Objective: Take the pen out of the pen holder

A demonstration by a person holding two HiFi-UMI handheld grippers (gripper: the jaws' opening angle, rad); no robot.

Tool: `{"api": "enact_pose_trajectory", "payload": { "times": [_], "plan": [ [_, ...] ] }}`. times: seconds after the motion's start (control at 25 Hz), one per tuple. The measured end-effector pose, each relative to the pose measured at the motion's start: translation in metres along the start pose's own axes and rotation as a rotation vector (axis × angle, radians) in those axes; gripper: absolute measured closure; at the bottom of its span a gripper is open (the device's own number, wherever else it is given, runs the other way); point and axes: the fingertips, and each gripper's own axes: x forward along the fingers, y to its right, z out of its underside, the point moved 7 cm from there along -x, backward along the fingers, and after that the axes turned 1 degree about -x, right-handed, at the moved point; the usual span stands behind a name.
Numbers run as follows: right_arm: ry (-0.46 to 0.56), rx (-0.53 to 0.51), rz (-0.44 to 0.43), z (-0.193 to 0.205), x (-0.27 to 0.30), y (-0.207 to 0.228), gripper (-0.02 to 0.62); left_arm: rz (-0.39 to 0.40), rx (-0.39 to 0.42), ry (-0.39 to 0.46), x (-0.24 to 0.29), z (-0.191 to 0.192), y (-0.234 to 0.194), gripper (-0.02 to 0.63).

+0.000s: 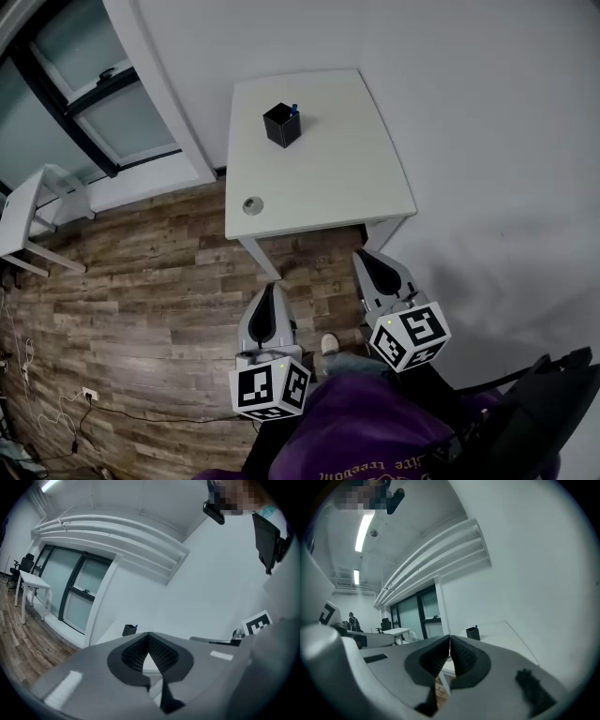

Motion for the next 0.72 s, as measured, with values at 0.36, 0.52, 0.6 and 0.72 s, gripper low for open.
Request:
{"api": "enact_pose_trajectory", "payload": {
  "times": [0.36,0.52,0.6,0.72],
  "plan": [
    [-0.027,0.021,0.001,0.004,0.017,0.027,0.584,-0.005,-0.002,-0.022,0.029,0.008,0.01,0.599],
    [-0.031,0.035,0.003,0.005,0.028,0.032,0.584,-0.017,0.0,-0.027,0.039,0.004,0.003,0.599],
    [-0.032,0.041,0.007,0.005,0.035,0.034,0.584,-0.015,-0.002,-0.031,0.046,0.004,0.0,0.6],
    [-0.033,0.042,0.016,0.006,0.046,0.038,0.584,-0.004,-0.008,-0.046,0.058,0.005,-0.005,0.598]
  ]
}}
